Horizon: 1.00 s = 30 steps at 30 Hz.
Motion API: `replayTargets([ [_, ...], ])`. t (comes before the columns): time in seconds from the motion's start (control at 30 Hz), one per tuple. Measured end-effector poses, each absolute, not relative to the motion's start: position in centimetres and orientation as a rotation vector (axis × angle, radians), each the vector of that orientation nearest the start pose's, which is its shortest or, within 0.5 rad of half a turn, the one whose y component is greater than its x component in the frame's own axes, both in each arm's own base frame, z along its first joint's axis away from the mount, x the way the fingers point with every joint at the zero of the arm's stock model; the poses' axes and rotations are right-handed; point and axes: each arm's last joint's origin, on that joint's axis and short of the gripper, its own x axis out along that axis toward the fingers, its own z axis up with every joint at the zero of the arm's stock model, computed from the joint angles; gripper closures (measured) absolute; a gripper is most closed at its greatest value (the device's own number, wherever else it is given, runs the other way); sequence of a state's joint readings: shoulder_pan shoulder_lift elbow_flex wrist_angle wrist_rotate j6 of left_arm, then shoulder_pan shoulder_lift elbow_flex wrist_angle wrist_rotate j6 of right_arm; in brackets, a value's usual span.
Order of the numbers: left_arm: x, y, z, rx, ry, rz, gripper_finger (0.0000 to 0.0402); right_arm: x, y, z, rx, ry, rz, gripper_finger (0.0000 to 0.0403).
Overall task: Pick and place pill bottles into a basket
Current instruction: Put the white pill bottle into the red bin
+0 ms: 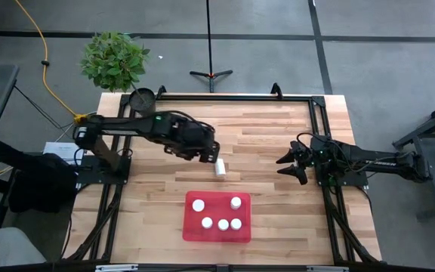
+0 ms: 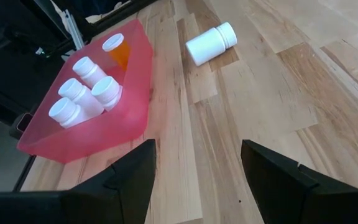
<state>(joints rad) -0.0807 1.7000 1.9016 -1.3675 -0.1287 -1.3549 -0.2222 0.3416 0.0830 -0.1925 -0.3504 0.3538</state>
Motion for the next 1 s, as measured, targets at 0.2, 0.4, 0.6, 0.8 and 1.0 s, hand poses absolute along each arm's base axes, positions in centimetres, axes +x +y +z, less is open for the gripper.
replayTargets([
  [0.2,34.0,-1.1,36.6,-1.091,1.038,0.733,0.014,10.9,-1.4,14.6,0.474,0.449,0.048,0.0176],
  [0.4,35.4,0.4,36.3,-1.094,1.012,0.606,0.0135,10.9,-1.4,14.6,0.466,0.444,0.049,0.0176],
  [0.6,36.4,1.1,36.9,-1.063,0.939,0.465,0.014,10.9,-1.4,14.6,0.467,0.445,0.05,0.0176],
  [0.8,36.5,1.1,37.0,-1.089,0.926,0.472,0.0152,10.9,-1.4,14.6,0.469,0.444,0.051,0.0176],
  [1.0,36.4,1.2,35.8,-1.048,1.002,0.542,0.0137,10.9,-1.4,14.6,0.465,0.444,0.051,0.0176],
])
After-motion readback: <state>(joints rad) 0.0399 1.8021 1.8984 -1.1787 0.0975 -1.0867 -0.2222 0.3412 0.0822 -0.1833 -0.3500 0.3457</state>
